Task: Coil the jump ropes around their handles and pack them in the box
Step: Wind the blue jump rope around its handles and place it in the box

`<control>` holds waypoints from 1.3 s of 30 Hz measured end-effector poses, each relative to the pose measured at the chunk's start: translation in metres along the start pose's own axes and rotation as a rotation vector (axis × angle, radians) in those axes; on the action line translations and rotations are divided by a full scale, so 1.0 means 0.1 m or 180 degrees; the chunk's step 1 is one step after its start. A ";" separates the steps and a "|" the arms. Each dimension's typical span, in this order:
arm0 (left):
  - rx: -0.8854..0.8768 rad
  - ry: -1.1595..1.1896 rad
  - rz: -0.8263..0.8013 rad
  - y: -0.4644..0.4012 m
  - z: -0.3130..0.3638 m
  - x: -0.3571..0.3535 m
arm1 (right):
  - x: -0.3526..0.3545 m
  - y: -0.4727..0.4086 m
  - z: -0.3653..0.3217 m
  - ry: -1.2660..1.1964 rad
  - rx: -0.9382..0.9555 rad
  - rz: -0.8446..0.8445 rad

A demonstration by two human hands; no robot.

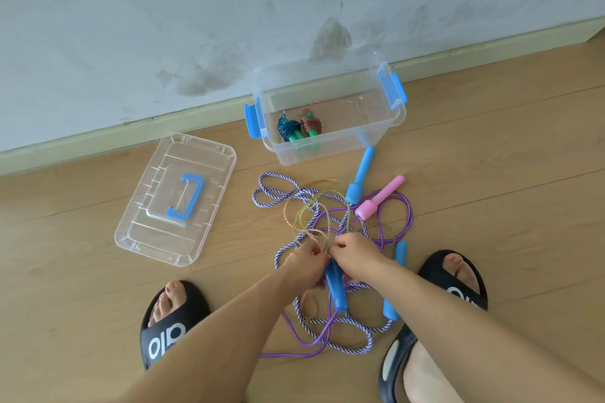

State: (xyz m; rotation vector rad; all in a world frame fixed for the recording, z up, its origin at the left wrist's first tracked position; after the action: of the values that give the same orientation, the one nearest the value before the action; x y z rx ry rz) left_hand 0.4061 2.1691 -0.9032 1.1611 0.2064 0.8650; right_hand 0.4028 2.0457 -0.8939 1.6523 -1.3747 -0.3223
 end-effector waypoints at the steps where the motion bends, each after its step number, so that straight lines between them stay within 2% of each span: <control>1: -0.0041 0.0046 0.0007 0.05 0.03 0.05 | 0.02 -0.01 -0.05 -0.0128 -0.0017 -0.0049; 4: -0.0127 0.0291 0.0084 0.21 0.15 0.24 | 0.08 0.06 -0.32 -0.0491 -0.0102 -0.0086; 7: -0.0302 0.0332 0.0090 0.40 0.31 0.45 | 0.14 0.11 -0.59 -0.1422 -0.0197 -0.0106; 12: -0.0904 -0.0329 0.0681 0.77 0.49 0.77 | 0.37 0.63 -1.25 -0.1995 0.0084 -0.0211; 14: -0.1084 -0.0248 0.0683 0.97 0.56 0.92 | 0.43 0.82 -1.42 -0.1533 0.0290 -0.0128; 16: -0.1206 -0.0376 0.0686 1.20 0.65 1.10 | 0.49 1.08 -1.60 -0.0527 0.0626 0.0138; 19: -0.1270 -0.0835 0.0586 1.62 0.76 1.38 | 0.63 1.45 -1.84 0.1116 0.1608 0.0756; 21: -0.1365 -0.1139 0.0501 1.91 0.83 1.55 | 0.73 1.64 -1.93 0.1634 0.2182 0.0666; 24: -0.1605 -0.1364 0.0354 2.32 0.98 1.74 | 0.75 1.86 -2.04 0.1495 0.2322 0.0054; 28: -0.1724 -0.2089 0.0754 2.69 1.14 1.95 | 0.86 2.08 -2.18 0.0894 0.2116 0.0205; 31: -0.1770 -0.2506 0.0993 2.78 1.05 2.03 | 0.96 2.22 -2.30 0.0436 0.2090 -0.0028; 35: -0.1790 -0.2577 0.0853 2.76 0.91 2.06 | 1.00 2.34 -2.37 0.0445 0.2047 -0.0208; 39: -0.1991 -0.2854 0.1290 2.81 0.93 2.16 | 1.09 2.38 -2.38 0.0581 0.1987 -0.0246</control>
State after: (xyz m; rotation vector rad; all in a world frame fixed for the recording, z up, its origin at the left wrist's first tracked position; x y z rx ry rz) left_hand 0.4657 2.2865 -0.5617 0.8943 -0.9962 0.6041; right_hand 0.4554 2.0787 -0.5457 2.1799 -1.3489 0.2413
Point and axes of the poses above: each hand's wrist, its own y-axis away from the middle knuckle, its own x-axis out of the back of the hand, z = x × y, the point moved 1 cm from there along -y, towards the middle knuckle, and after that the axes turned 12 degrees about -y, right-handed, at the moved point
